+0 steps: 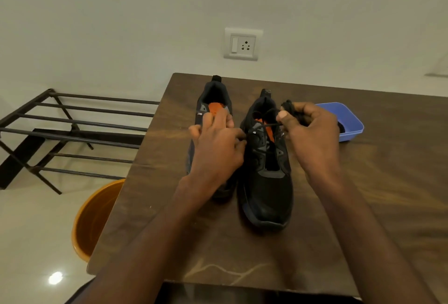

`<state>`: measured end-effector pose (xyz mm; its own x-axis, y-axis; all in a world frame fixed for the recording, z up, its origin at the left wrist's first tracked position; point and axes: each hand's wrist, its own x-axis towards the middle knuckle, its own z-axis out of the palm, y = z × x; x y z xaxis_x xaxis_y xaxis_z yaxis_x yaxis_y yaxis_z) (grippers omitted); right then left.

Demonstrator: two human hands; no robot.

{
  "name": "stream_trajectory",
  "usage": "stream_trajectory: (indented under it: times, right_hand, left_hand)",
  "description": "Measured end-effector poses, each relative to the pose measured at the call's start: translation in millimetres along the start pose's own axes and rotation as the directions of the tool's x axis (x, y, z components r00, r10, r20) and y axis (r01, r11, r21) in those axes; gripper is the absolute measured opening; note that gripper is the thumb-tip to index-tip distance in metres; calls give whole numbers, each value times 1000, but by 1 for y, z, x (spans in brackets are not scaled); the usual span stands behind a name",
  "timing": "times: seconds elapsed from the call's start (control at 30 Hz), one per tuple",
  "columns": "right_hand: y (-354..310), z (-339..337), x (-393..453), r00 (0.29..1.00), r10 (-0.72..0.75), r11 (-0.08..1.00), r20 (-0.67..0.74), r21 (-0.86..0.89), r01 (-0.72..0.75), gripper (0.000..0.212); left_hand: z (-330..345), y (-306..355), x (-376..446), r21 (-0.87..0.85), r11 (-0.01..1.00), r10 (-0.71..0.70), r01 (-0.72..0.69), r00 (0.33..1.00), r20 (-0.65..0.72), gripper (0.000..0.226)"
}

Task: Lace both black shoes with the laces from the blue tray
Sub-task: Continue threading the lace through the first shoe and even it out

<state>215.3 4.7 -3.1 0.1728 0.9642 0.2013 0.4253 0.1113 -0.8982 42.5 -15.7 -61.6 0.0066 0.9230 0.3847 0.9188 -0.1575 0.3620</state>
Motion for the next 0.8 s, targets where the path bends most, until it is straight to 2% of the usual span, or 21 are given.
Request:
stream_trajectory:
  times: [0.07,0.13,0.17,0.23,0.27,0.3,0.37,0.43,0.47,0.53,0.57,0.63,0.67,0.73,0.8]
  right_hand:
    - [-4,-3,-2,993,-51,997,107,62,45,28]
    - [-7,-5,-4,957,-120,985,265,154,81,48]
    - [-6,-4,-4,926,-152,980,345,176,95,59]
    - [-3,2,-4,859,-215,975,465,157,159,75]
    - [-1,5,-5,843,-247,969,479,112,220,77]
    - [2,9,-4,841,-277,958,465,63,280,74]
    - [6,13,-5,855,-308,942,417,5,336,53]
    - [6,14,-7,865,-320,937,387,-4,349,30]
    - [5,14,-8,872,-307,945,381,17,326,25]
    - [1,13,-10,886,-253,966,389,140,215,22]
    - [-4,13,-11,894,-211,965,395,231,126,21]
    - [-14,15,-15,902,-137,899,409,435,-60,19]
    - [-19,16,-18,901,-106,831,420,536,-152,19]
    - [-27,18,-20,895,-48,656,443,690,-306,20]
    - [-31,17,-20,892,-28,539,452,758,-367,22]
  left_hand:
    - [-8,-1,6,-329,944,-14,-38,988,-153,19]
    - [-19,3,10,-622,778,-40,-92,980,-195,16]
    - [-25,6,12,-672,732,-19,-112,983,-184,17]
    - [-30,8,11,-669,727,66,-156,985,-158,18]
    - [-30,9,10,-655,735,99,-173,984,-149,18]
    - [-30,11,8,-639,744,119,-193,980,-158,17]
    - [-33,9,6,-611,757,118,-231,968,-220,12]
    - [-38,3,7,-616,755,67,-225,961,-269,10]
    - [-40,-2,7,-629,751,32,-203,962,-271,13]
    - [-42,-11,6,-698,706,-40,-116,978,-204,20]
    - [-43,-14,5,-770,636,-81,-46,989,-126,25]
    - [-49,-15,1,-882,451,-119,138,989,94,42]
    - [-52,-17,-1,-887,411,-98,210,978,186,50]
    - [-54,-21,-2,-856,426,13,293,944,330,53]
    - [-56,-26,-5,-803,500,128,323,890,438,47]
